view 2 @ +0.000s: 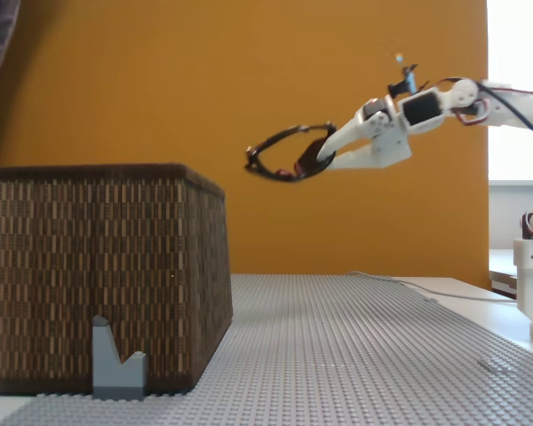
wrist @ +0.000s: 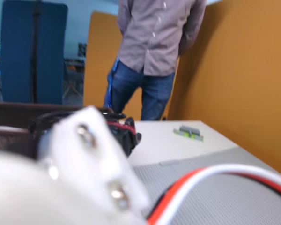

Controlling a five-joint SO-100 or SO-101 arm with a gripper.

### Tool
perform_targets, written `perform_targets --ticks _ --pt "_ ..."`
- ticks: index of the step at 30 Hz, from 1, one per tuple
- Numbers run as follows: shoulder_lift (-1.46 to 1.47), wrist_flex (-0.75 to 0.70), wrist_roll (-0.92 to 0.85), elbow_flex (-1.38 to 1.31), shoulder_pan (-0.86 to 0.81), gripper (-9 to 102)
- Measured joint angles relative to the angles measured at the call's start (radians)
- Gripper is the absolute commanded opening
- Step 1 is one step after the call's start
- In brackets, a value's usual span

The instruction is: Grasp a glasses and put it in the bin.

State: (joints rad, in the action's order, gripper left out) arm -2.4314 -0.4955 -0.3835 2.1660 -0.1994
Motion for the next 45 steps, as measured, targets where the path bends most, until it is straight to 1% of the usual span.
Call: perform_targets --ticks 4,7,9,15,18,25,29,30,31,33,34,35,38,45 --pt "-0.009 0.098 -0.051 -0.011 0.031 -1" --pt "0.183 0.126 -0.041 -0.169 0.057 -1" --pt "0.253 0.124 -0.034 -0.216 0.067 -1" --pt "0.583 0.040 0.031 -0.531 0.110 -1" --pt "0.669 0.002 0.083 -0.607 0.101 -1" --pt "0.913 -0.196 0.230 -0.868 0.117 0" --pt "1.003 -0.264 0.304 -0.966 0.103 0" --pt "1.020 -0.288 0.322 -0.992 0.101 2" --pt "1.035 -0.314 0.334 -1.015 0.101 10" --pt "1.049 -0.348 0.351 -1.040 0.103 21" --pt "1.052 -0.373 0.367 -1.042 0.103 23" --pt "1.052 -0.397 0.371 -1.042 0.103 23" --pt "1.054 -0.408 0.377 -1.040 0.103 25" --pt "1.045 -0.400 0.328 -1.085 0.114 27"
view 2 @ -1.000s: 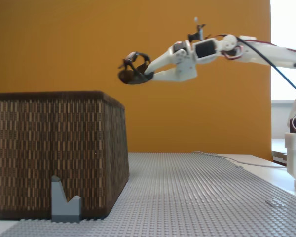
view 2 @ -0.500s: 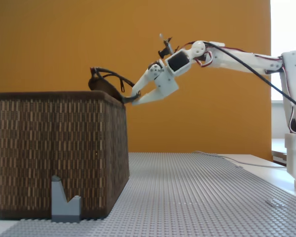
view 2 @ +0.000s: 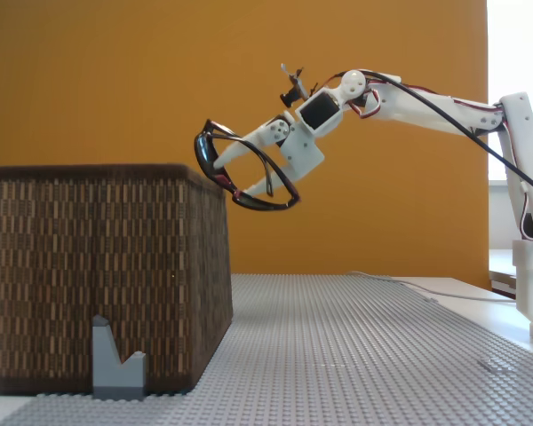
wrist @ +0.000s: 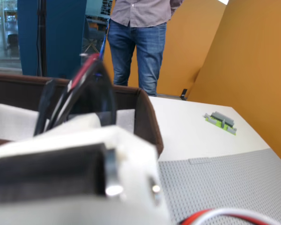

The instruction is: Grasp a glasses and put it in the bin.

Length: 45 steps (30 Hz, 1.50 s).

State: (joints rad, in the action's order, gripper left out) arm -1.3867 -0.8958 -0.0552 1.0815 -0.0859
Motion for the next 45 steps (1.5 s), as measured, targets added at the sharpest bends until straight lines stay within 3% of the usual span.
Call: perform_targets --ticks 10,23,27,39,45 --pt "-0.014 0.084 -0.021 -0.133 0.052 23" --pt "0.012 0.402 -0.115 -0.149 0.121 25" --pt "0.012 0.433 -0.126 -0.150 0.130 18" --pt "-0.209 -0.038 0.057 -0.052 0.064 29" --pt "-0.239 -0.172 0.129 -0.018 0.063 28"
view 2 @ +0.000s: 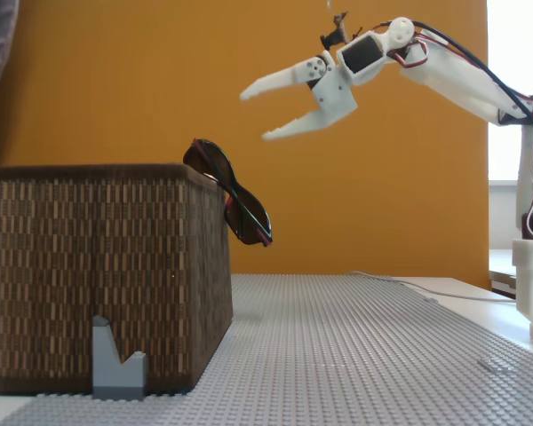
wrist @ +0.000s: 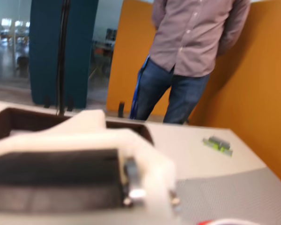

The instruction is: Grasp a glasses and put it in the bin.

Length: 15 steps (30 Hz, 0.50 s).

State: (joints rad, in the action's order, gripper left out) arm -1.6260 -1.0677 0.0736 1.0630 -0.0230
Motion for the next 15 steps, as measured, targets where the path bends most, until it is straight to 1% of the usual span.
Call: perform_targets --ticks 2,4,5,10,15 --pt "0.000 -0.021 0.018 0.003 -0.002 25" --pt "-0.002 -0.051 0.037 0.005 -0.011 1" --pt "-0.002 -0.064 0.049 0.005 -0.012 0" --pt "-0.002 -0.109 0.106 0.005 -0.021 0" --pt "-0.003 -0.115 0.129 0.021 -0.021 0"
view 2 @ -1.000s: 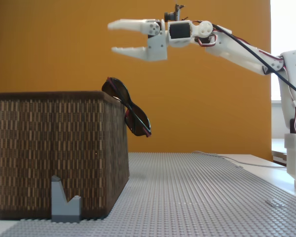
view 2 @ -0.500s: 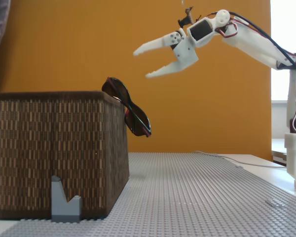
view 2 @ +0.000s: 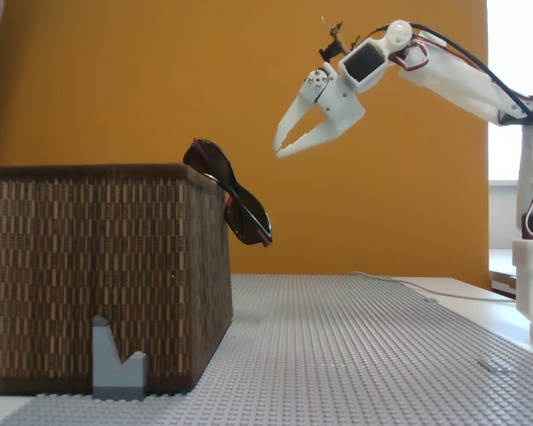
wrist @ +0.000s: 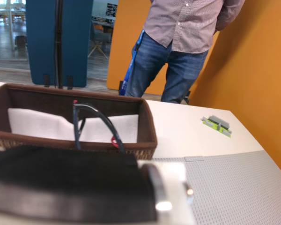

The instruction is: Grasp a glasses and put it in the bin.

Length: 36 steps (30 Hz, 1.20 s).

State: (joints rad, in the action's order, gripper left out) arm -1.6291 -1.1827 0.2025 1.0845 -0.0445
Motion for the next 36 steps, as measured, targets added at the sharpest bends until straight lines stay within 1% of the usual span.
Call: perform_targets --ticks 2,5,7,10,12,13,15,24,36 --pt "0.002 0.034 0.000 0.028 0.003 0" --pt "0.058 0.176 -0.006 0.114 0.008 0" --pt "0.161 0.339 -0.031 0.133 0.026 0" --pt "0.336 0.650 -0.089 0.130 0.044 0" --pt "0.433 0.831 -0.135 0.084 0.064 0" --pt "0.477 0.908 -0.133 0.061 0.067 0" --pt "0.551 1.009 -0.124 -0.002 0.067 0" --pt "0.548 1.117 -0.115 -0.018 0.060 0" --pt "0.422 1.164 -0.144 -0.028 0.051 0"
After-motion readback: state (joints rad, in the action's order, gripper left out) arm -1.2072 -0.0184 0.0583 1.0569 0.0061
